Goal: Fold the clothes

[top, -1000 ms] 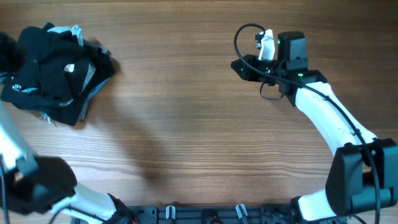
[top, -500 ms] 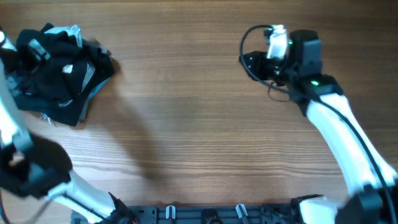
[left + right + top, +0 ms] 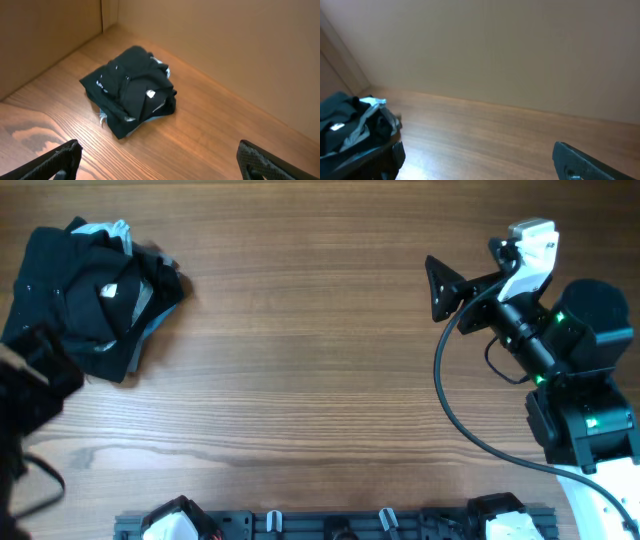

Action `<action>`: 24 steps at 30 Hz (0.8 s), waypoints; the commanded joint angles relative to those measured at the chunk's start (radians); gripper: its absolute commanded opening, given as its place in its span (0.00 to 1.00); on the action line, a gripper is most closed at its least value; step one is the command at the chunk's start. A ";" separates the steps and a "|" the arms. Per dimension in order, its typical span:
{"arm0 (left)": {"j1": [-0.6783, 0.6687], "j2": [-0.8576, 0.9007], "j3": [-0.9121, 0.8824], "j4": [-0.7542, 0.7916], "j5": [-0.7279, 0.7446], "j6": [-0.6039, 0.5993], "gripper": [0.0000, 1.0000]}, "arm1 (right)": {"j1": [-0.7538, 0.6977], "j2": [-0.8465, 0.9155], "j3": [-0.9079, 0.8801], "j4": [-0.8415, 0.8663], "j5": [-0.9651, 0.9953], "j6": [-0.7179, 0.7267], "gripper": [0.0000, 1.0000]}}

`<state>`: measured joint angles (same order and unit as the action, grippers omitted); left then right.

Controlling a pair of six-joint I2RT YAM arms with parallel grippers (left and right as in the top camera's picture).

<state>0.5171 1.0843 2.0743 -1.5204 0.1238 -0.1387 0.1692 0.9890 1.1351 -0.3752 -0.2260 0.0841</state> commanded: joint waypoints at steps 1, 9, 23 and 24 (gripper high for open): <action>-0.005 -0.116 0.000 -0.003 -0.010 0.019 1.00 | 0.002 0.020 0.013 -0.050 0.014 0.066 1.00; -0.005 -0.279 0.000 -0.003 -0.010 0.019 1.00 | 0.000 0.138 0.013 -0.106 0.022 0.735 1.00; -0.005 -0.317 0.000 -0.049 -0.010 0.019 1.00 | -0.012 -0.461 -0.106 -0.156 0.282 0.002 1.00; -0.005 -0.317 0.000 -0.070 -0.010 0.019 1.00 | -0.012 -0.546 -0.164 -0.143 0.281 0.016 1.00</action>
<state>0.5171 0.7708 2.0743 -1.5627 0.1234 -0.1383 0.1562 0.5922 1.0882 -0.5228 0.0078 0.1516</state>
